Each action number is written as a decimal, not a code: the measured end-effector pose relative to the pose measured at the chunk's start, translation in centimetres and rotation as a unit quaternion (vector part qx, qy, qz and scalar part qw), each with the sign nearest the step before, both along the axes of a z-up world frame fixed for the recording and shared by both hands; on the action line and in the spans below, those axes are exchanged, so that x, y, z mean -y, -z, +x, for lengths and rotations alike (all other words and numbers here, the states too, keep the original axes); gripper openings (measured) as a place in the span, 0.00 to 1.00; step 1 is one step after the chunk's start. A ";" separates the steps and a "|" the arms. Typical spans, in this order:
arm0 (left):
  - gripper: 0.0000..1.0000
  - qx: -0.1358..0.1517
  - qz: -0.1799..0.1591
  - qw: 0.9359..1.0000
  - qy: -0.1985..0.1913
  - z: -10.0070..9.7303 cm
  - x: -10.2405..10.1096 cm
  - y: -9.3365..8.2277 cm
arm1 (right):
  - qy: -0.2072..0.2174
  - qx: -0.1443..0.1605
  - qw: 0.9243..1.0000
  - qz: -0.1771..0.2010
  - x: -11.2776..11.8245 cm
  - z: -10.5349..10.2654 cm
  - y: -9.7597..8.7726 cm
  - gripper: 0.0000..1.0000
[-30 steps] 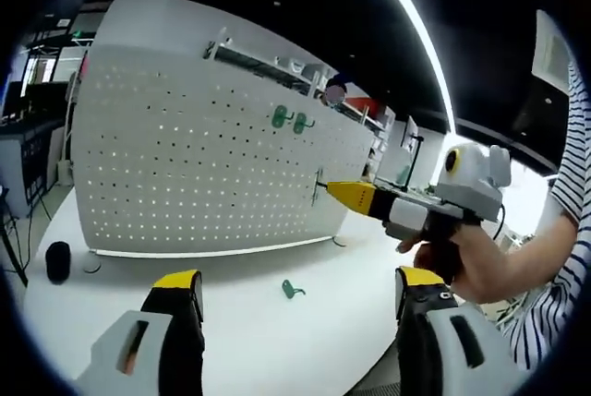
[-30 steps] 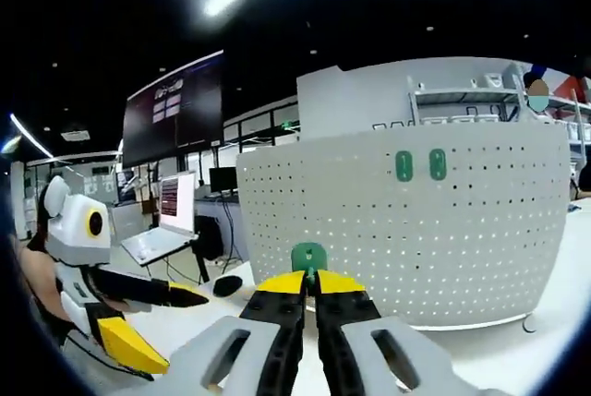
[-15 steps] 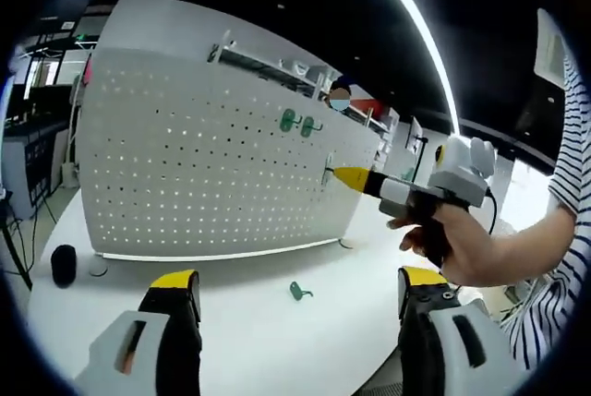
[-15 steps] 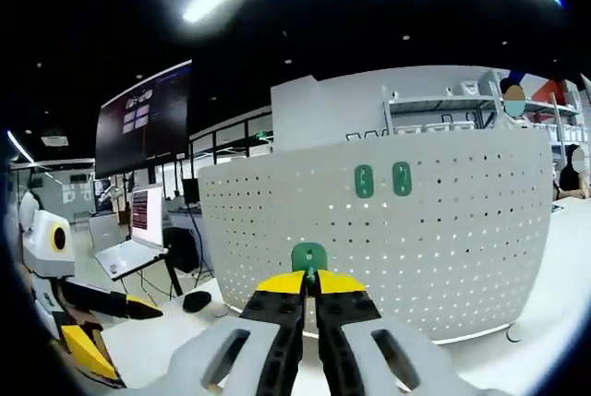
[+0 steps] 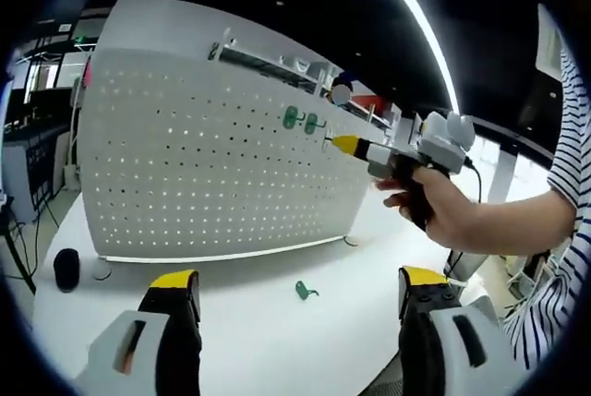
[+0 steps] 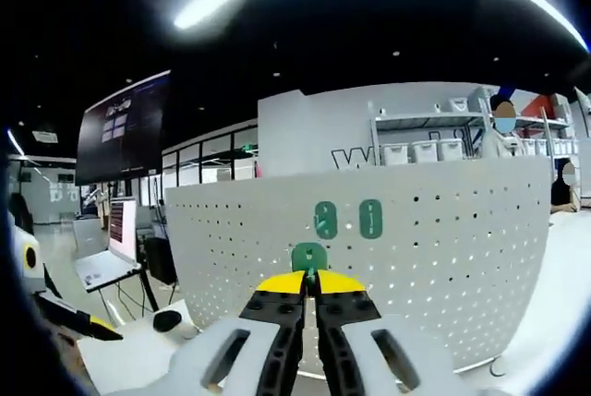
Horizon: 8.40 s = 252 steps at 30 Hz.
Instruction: Insert the hook assembly into the mounting plate slot until the hook locks in place.
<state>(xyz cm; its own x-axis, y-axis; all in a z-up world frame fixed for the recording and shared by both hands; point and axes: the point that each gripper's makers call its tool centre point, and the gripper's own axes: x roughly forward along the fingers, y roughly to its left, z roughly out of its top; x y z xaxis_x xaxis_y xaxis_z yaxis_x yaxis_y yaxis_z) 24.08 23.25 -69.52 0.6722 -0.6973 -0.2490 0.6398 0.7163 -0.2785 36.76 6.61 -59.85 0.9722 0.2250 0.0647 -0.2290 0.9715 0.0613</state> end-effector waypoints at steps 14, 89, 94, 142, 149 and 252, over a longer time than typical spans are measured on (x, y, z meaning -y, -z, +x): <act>0.95 -0.002 0.021 1.000 -0.002 0.6 -0.4 0.7 | 0.039 0.016 0.999 0.013 2.7 2.7 -0.7 0.00; 0.96 -0.038 0.033 0.998 -0.030 1.7 -2.1 3.4 | 0.136 0.047 0.989 0.044 9.5 7.2 -1.9 0.01; 0.96 -0.040 0.022 0.998 -0.036 1.8 -2.5 3.3 | 0.143 0.041 0.988 0.035 9.4 7.4 -1.8 0.01; 1.00 -0.049 0.051 0.997 -0.005 -1.5 -1.5 3.8 | 0.136 0.035 0.990 0.018 10.3 0.7 -3.7 0.18; 1.00 -0.058 0.058 0.997 -0.007 -2.2 -1.8 4.2 | 0.118 0.003 0.993 -0.002 9.9 -1.0 -1.4 0.22; 0.98 -0.180 0.130 0.975 0.007 -3.9 -2.4 11.1 | -0.249 -0.383 0.842 -0.288 1.3 -4.0 30.6 0.09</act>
